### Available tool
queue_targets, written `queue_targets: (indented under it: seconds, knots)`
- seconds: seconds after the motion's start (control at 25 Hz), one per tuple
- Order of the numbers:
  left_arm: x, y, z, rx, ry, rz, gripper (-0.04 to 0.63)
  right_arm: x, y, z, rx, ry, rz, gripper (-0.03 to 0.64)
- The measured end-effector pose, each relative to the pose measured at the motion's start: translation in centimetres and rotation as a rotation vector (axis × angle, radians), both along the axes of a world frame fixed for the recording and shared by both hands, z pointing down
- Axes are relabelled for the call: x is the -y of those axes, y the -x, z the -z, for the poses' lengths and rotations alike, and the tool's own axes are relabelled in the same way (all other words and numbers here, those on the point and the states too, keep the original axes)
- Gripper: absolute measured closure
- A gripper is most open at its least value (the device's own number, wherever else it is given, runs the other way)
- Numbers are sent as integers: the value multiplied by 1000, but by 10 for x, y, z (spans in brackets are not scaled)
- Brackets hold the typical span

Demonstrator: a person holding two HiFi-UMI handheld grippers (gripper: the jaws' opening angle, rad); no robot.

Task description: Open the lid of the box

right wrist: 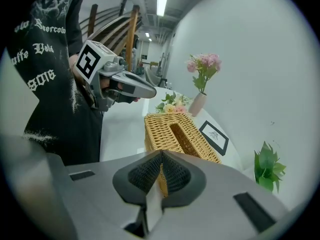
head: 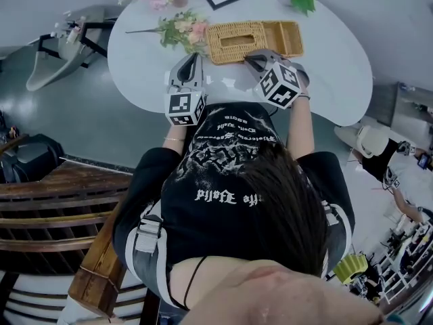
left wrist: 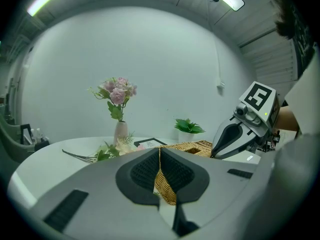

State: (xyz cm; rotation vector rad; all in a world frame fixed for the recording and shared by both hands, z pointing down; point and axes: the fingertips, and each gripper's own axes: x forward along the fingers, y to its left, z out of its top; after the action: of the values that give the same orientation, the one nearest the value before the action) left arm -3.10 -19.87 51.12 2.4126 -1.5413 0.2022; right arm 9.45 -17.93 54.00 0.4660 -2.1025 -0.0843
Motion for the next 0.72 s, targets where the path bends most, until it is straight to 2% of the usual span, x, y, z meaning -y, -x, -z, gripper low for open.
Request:
queue_targets:
  seconds: [0.72]
  knots:
    - [8, -1, -1, 9, -2, -30, 571, 16, -1, 29, -56, -42, 113, 581]
